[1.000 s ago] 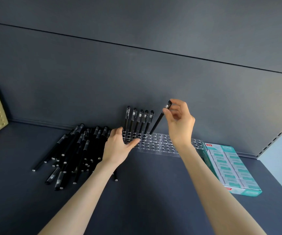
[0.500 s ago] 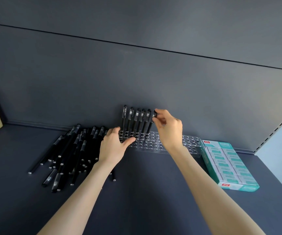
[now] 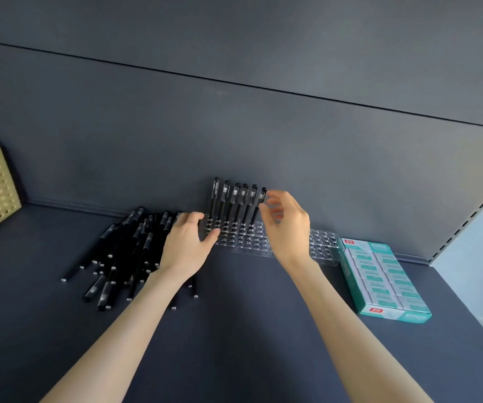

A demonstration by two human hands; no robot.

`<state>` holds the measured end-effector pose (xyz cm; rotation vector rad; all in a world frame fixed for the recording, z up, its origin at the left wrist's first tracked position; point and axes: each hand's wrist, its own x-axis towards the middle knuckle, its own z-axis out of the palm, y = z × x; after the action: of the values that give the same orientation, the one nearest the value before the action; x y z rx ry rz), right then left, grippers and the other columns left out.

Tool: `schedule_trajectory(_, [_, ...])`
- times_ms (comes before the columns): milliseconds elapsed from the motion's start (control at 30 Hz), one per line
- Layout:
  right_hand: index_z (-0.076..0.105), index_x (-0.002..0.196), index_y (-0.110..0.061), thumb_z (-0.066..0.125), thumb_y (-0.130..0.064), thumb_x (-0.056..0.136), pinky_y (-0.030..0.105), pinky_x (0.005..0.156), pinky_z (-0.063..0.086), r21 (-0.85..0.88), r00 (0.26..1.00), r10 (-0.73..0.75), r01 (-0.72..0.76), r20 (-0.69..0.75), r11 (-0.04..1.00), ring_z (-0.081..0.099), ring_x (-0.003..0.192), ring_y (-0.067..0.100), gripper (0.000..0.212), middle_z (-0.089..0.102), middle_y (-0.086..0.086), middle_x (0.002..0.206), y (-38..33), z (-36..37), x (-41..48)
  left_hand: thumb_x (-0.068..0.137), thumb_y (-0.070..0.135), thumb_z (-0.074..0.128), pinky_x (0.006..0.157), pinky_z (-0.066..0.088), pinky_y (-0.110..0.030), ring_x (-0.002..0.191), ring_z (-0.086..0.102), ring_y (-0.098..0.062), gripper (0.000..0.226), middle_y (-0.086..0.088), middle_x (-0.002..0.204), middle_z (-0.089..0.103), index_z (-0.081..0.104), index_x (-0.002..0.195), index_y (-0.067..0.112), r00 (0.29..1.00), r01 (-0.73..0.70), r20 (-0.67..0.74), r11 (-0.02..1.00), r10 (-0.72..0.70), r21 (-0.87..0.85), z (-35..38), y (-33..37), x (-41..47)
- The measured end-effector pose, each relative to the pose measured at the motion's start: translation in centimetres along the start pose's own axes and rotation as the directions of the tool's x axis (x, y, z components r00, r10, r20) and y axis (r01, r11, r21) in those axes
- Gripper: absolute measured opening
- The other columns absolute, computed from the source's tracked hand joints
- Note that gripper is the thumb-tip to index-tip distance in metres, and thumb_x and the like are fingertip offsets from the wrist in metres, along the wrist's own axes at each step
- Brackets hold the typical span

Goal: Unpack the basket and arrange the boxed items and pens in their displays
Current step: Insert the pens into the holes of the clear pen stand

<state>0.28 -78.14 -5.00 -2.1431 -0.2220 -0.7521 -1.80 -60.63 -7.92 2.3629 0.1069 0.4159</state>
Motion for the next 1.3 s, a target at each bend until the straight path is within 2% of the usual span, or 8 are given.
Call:
schedule_trajectory(233, [0.065, 0.1, -0.013, 0.059, -0.019, 0.091, 0.026, 0.072, 0.05, 0.074, 0.99, -0.001, -0.009, 0.144, 0.997, 0.056, 0.075, 0.007, 0.012, 0.064, -0.002, 0.094, -3.9, 3.4, -3.6, 0.09, 0.024, 0.061, 0.086, 0.046, -0.041, 0.103, 0.058, -0.026, 0.025, -0.007, 0.113, 0.061, 0.063, 0.11, 0.008, 0.991, 0.015, -0.135, 0.999, -0.008, 0.049, -4.6, -4.3, -2.4])
schedule_trajectory(400, [0.065, 0.098, -0.014, 0.058, -0.019, 0.091, 0.034, 0.077, 0.052, 0.064, 0.961, 0.002, -0.021, 0.275, 0.998, 0.059, 0.08, 0.011, 0.011, 0.062, -0.003, 0.092, -6.9, 8.2, -5.8, 0.089, 0.027, 0.063, 0.087, 0.039, -0.045, 0.105, 0.051, -0.034, 0.032, -0.016, 0.112, 0.058, 0.062, 0.114, 0.006, 0.971, 0.148, -0.211, 0.977, -0.114, 0.153, -7.9, -9.1, -2.5])
schedule_trajectory(500, [0.062, 0.109, -0.016, 0.055, -0.026, 0.092, 0.035, 0.083, 0.049, -0.05, 0.932, 0.062, -0.047, 0.358, 0.998, 0.056, 0.101, 0.015, 0.021, 0.06, -0.004, 0.107, -8.2, 11.6, -6.6, 0.09, 0.044, 0.058, 0.093, 0.035, -0.044, 0.117, 0.044, -0.034, 0.051, -0.015, 0.126, 0.051, 0.053, 0.126, 0.008, 0.972, 0.219, -0.134, 0.951, -0.193, 0.219, -9.1, -11.8, -1.6])
schedule_trajectory(600, [0.054, 0.123, -0.017, 0.052, -0.035, 0.093, 0.034, 0.09, 0.042, -0.244, 0.922, 0.161, -0.076, 0.353, 0.967, 0.048, 0.113, 0.022, 0.036, 0.057, 0.0, 0.121, -9.4, 14.5, -7.1, 0.089, 0.054, 0.052, 0.096, 0.035, -0.04, 0.121, 0.042, -0.033, 0.065, -0.015, 0.131, 0.048, 0.045, 0.132, 0.005, 0.981, 0.191, -0.007, 0.95, -0.195, 0.245, -9.6, -13.8, -0.5])
schedule_trajectory(733, [0.05, 0.128, -0.015, 0.053, -0.044, 0.091, 0.036, 0.098, 0.031, -0.44, 0.933, 0.245, -0.11, 0.263, 0.891, 0.044, 0.118, 0.028, 0.047, 0.052, 0.003, 0.127, -10.4, 17.0, -7.0, 0.088, 0.048, 0.057, 0.094, 0.039, -0.036, 0.119, 0.043, -0.031, 0.06, -0.014, 0.127, 0.046, 0.048, 0.127, 0.003, 0.984, 0.099, 0.133, 0.983, -0.119, 0.154, -9.7, -15.2, 1.1])
schedule_trajectory(933, [0.05, 0.128, -0.017, 0.057, -0.045, 0.087, 0.039, 0.098, 0.027, -0.516, 0.918, 0.347, -0.208, 0.19, 0.831, 0.04, 0.118, 0.029, 0.05, 0.048, 0.003, 0.128, -11.3, 18.8, -6.6, 0.089, 0.046, 0.057, 0.072, 0.041, -0.032, 0.102, 0.057, -0.032, 0.052, -0.01, 0.126, 0.044, 0.05, 0.124, 0.008, 0.952, 0.117, 0.273, 0.989, -0.137, 0.086, -10.7, -16.0, 3.5])
schedule_trajectory(1167, [0.059, 0.115, -0.019, 0.061, -0.042, 0.086, 0.036, 0.094, 0.025, -0.46, 0.918, 0.376, -0.282, 0.124, 0.842, 0.051, 0.11, 0.023, 0.037, 0.062, 0.0, 0.109, -11.4, 19.4, -6.4, 0.093, 0.042, 0.054, 0.082, 0.047, -0.038, 0.105, 0.057, -0.032, 0.044, -0.01, 0.118, 0.058, 0.05, 0.123, 0.01, 0.945, 0.068, 0.312, 0.993, -0.096, 0.098, -10.7, -16.7, 5.2])
schedule_trajectory(1300, [0.061, 0.107, -0.018, 0.062, -0.039, 0.085, 0.035, 0.091, 0.026, -0.463, 0.907, 0.402, -0.304, 0.127, 0.833, 0.056, 0.105, 0.023, 0.03, 0.068, 0.0, 0.098, -11.7, 19.4, -5.8, 0.091, 0.042, 0.057, 0.079, 0.048, -0.037, 0.1, 0.06, -0.031, 0.04, -0.007, 0.108, 0.061, 0.052, 0.115, 0.009, 0.94, 0.07, 0.327, 0.992, -0.101, 0.103, -10.7, -16.6, 5.2])
